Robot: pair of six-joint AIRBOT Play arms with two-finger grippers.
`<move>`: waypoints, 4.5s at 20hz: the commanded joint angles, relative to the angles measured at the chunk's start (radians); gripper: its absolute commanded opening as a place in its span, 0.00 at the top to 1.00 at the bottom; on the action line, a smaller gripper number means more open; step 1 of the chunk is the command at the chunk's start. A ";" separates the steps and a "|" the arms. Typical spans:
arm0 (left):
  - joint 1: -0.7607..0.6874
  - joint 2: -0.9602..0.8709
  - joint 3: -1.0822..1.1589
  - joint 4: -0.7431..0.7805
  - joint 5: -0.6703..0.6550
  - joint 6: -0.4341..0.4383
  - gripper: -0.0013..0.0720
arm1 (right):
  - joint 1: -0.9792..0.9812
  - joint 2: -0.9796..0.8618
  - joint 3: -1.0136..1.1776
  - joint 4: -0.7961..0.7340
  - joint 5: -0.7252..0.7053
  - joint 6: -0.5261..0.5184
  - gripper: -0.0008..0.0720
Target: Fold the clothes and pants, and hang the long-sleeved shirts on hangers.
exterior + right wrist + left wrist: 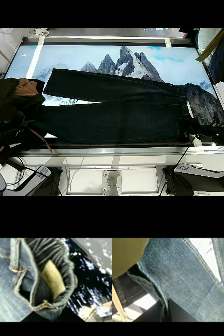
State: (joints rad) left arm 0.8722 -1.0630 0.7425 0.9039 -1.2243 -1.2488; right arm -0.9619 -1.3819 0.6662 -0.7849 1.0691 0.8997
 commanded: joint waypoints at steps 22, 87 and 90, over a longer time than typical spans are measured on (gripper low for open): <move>-0.582 -0.564 0.821 -0.066 0.788 -0.207 0.96 | 0.203 0.139 0.415 -0.165 0.114 0.488 0.94; -1.494 -0.997 1.079 -0.214 0.499 0.095 0.95 | 0.600 -0.350 1.194 0.232 0.423 0.540 0.94; -1.333 -0.882 1.079 -0.204 0.444 0.095 0.95 | 0.784 -0.351 1.254 0.089 0.256 0.660 0.94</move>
State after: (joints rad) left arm -0.5701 -2.0209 1.8210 0.7002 -0.7364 -1.1530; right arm -0.3283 -1.7340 1.8484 -0.5896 1.4704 1.4319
